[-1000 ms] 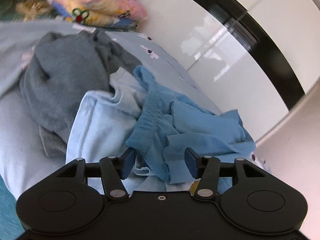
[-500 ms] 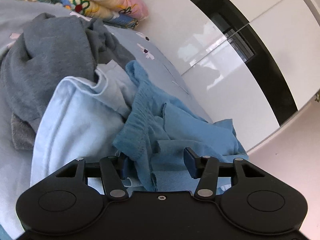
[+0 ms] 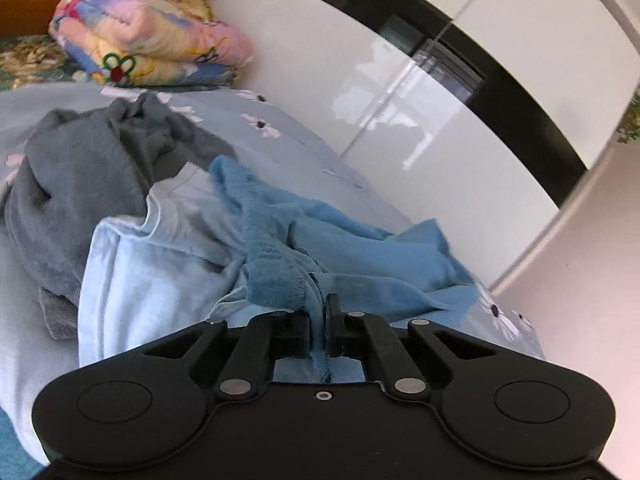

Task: Fold clothes
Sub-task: 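Hold the light-blue sweatpants waistband in the left tool and pull it free, then carry the sweatpants with the left tool and lay them on the blanket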

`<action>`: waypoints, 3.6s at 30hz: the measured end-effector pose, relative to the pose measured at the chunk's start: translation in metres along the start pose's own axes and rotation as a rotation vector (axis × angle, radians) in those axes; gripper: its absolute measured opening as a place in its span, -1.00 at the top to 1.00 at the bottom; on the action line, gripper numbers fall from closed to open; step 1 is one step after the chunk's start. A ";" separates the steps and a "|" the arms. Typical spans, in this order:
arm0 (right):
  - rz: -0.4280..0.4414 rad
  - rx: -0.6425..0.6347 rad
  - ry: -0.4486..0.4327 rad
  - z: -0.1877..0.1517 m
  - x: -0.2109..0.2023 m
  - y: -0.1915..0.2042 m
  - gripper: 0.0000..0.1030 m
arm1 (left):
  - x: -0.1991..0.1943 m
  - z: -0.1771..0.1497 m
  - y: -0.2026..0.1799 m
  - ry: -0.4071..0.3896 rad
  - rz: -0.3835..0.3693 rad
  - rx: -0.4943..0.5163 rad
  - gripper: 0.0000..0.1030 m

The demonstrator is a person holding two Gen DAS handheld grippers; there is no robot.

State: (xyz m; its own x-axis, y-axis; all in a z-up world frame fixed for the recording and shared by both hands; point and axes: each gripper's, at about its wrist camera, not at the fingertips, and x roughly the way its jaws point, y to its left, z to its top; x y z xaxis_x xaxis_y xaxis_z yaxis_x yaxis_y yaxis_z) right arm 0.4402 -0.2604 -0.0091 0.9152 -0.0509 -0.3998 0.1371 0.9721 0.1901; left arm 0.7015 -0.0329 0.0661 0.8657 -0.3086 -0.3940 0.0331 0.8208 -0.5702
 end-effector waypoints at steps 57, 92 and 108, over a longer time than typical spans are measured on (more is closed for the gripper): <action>0.170 -0.415 -0.197 0.000 -0.140 0.149 -1.00 | -0.477 -0.143 0.239 0.080 0.158 -0.275 0.94; 0.274 -0.535 -0.067 0.002 -0.339 0.110 -1.00 | -0.613 -0.225 0.232 0.004 0.260 -0.302 0.92; 0.528 -0.382 0.429 -0.085 -0.241 0.165 -0.99 | -0.607 -0.222 0.264 -0.029 0.132 -0.471 0.08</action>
State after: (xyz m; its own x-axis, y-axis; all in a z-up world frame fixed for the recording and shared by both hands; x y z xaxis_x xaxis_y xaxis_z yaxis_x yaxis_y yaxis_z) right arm 0.2100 -0.0685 0.0418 0.5856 0.4577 -0.6690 -0.4875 0.8583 0.1605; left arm 0.0744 0.2647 -0.0054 0.8614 -0.1974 -0.4680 -0.3012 0.5436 -0.7835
